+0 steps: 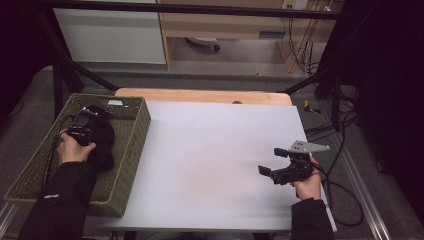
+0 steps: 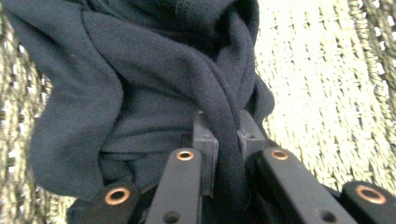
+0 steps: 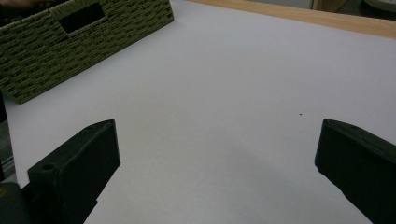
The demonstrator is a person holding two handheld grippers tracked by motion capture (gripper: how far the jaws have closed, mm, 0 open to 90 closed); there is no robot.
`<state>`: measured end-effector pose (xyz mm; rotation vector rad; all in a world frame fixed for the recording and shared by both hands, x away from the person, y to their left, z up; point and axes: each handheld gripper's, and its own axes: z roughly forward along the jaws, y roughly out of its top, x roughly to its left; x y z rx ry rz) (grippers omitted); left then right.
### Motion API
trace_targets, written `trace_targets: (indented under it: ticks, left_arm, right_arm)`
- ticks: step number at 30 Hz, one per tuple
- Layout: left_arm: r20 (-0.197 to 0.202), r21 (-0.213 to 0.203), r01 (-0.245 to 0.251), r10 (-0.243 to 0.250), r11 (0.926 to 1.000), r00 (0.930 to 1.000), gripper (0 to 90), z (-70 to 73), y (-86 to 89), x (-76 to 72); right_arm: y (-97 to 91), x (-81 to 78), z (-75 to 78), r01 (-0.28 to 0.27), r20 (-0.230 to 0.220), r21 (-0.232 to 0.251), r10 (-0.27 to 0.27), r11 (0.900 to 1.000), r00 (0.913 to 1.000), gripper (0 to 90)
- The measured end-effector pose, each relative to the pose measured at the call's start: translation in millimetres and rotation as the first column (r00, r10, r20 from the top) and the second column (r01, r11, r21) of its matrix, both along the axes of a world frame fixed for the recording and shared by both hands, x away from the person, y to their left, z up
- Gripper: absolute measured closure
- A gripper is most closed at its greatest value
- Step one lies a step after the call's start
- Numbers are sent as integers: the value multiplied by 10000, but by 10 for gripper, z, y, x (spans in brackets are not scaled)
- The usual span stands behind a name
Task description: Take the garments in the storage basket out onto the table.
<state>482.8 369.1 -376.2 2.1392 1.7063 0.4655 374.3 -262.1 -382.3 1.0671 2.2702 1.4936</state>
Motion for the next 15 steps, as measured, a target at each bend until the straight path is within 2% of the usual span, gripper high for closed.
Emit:
trace_targets:
  ticks: [4, 12, 15]
  left_arm:
    - [279, -67, 374, -372, 9993, 9989, 819, 95, -22, -56]
    - [561, -250, 570, -556, 9981, 9969, 818, 220, -2, -123]
    - [757, -154, 799, -785, 9967, 9940, 818, 300, -16, -161]
  right_arm:
    - [1, 1, -1, -4, -13, 0, 4, 10000, 10000, 6]
    - [11, 5, -8, -18, -43, -20, 17, 10000, 10000, 6]
    - [12, 6, -9, -20, -39, -24, 19, 10000, 10000, 6]
